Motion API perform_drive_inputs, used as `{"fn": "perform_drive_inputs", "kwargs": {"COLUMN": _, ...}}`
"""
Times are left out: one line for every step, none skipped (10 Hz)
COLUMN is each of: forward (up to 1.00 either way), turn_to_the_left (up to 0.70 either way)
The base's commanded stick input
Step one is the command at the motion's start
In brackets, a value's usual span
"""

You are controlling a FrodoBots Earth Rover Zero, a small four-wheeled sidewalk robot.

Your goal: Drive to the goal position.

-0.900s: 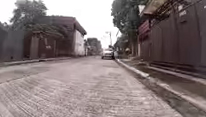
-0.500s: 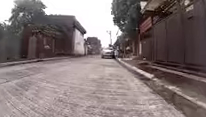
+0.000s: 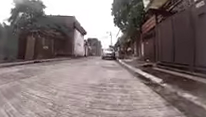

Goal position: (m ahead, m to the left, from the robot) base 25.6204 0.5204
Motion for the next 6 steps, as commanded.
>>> {"fn": "perform_drive_inputs", "kwargs": {"forward": 0.70, "turn_to_the_left": 0.00}}
{"fn": "perform_drive_inputs", "kwargs": {"forward": 0.70, "turn_to_the_left": 0.00}}
{"fn": "perform_drive_inputs", "kwargs": {"forward": 0.70, "turn_to_the_left": 0.00}}
{"fn": "perform_drive_inputs", "kwargs": {"forward": 0.70, "turn_to_the_left": 0.00}}
{"fn": "perform_drive_inputs", "kwargs": {"forward": 0.70, "turn_to_the_left": 0.00}}
{"fn": "perform_drive_inputs", "kwargs": {"forward": 0.70, "turn_to_the_left": 0.00}}
